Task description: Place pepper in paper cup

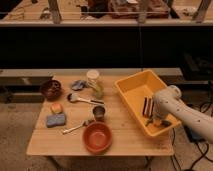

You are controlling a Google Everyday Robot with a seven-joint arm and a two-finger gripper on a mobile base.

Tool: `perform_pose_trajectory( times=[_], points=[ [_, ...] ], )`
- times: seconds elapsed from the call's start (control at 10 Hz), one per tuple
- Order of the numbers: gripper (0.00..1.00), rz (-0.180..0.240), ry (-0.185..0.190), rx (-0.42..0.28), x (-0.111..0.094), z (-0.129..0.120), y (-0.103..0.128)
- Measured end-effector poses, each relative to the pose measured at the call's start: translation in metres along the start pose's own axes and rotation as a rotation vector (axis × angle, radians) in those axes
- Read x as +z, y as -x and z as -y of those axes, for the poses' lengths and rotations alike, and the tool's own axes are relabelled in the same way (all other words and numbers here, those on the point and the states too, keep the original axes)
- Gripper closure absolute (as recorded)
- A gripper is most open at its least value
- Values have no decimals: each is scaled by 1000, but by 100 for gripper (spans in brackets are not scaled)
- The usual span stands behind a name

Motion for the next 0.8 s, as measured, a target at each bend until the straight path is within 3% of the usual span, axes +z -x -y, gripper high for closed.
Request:
perform_pose_trajectory(
  times=[0.5,0.7,0.8],
  points=[
    [100,4,-3,1,-2,1,1],
    [100,-32,22,-19,-10,4,-1],
    [100,-71,58,-48,-26,6,-8]
  ],
)
